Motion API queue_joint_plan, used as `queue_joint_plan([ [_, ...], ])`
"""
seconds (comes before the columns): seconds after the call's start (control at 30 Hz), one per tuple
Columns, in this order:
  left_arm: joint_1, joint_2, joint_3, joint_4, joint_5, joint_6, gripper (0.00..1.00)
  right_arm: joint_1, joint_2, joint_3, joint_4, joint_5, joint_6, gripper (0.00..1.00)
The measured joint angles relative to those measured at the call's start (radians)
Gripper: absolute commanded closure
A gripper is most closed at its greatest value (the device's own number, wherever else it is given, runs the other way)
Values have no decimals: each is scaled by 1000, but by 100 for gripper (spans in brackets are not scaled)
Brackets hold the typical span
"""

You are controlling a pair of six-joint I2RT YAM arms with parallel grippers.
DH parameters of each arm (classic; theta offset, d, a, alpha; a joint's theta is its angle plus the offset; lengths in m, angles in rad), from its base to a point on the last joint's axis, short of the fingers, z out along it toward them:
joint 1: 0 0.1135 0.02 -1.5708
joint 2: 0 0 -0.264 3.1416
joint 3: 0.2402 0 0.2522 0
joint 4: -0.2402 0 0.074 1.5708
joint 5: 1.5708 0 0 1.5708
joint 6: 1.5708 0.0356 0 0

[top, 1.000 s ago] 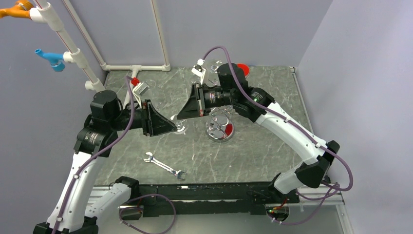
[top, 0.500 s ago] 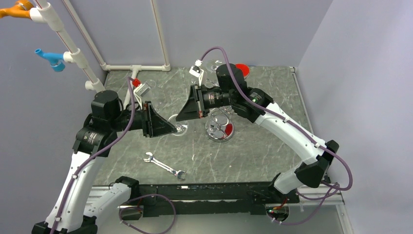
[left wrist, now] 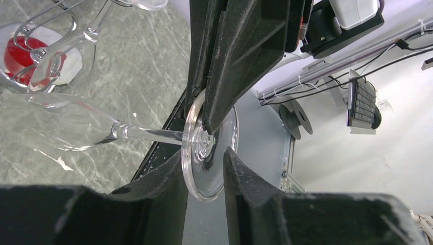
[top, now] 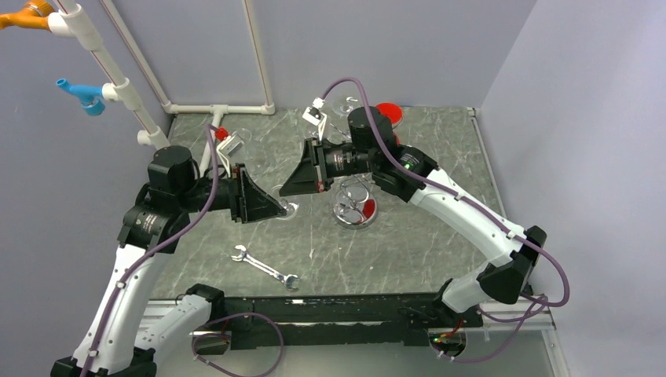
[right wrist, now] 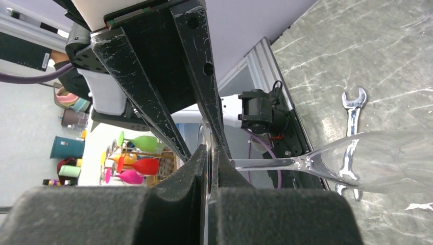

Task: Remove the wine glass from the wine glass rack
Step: Place the wine glass at the center of the board.

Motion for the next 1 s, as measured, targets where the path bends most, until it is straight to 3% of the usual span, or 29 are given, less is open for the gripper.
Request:
queue_joint_plan([
  [0.27, 2, 2, 0, -9, 8, -16, 100, 5, 0, 0, 23, -6, -30, 100],
  [0.47, 6, 9, 0, -24, 9, -28, 100, 6, -2, -1, 22, -6, -70, 100],
  [0.63, 5, 8, 3, -33, -18, -16, 100, 8, -2, -1, 20, 3, -78, 68],
  [0.73, -2, 8, 5, -36, -63, 32, 100, 14, -1, -1, 19, 31, -57, 55],
  [1.0, -6, 14, 5, -51, -145, 111, 100, 26, -1, 4, -11, 89, -43, 37],
])
